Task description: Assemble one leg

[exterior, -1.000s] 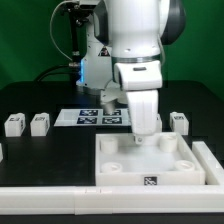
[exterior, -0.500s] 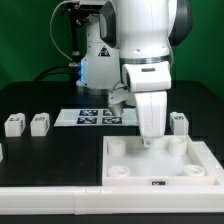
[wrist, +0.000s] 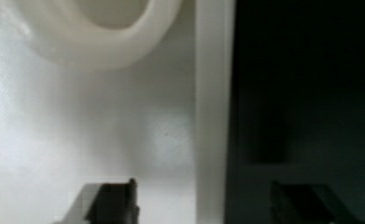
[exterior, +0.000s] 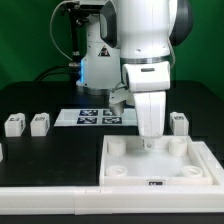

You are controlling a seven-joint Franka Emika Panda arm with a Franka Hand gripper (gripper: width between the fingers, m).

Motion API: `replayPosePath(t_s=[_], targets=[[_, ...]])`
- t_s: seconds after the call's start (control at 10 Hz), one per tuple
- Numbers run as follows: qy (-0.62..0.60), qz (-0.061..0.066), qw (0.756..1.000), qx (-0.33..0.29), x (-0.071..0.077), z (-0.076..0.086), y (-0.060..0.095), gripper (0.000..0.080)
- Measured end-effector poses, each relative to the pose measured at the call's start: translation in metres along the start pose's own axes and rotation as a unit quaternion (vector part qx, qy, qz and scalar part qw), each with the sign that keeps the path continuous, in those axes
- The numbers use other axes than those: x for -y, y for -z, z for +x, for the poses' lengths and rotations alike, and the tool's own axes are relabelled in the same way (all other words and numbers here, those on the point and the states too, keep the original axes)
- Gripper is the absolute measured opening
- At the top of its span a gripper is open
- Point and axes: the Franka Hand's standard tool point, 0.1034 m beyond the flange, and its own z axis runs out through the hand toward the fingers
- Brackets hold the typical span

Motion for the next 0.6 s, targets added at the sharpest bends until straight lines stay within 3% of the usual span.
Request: replayPosePath(t_s=[0.1, 0.2, 0.6], targets=[[-0.001, 0.0, 1.0, 0.0, 0.0, 0.0001, 0.0, 0.0472], [-0.003, 0.0, 1.0, 0.0, 0.0, 0.0002, 0.0, 0.0587], [-0.012, -0.005, 1.0, 0.0, -0.0014, 0.0015, 0.0063, 0.0646]])
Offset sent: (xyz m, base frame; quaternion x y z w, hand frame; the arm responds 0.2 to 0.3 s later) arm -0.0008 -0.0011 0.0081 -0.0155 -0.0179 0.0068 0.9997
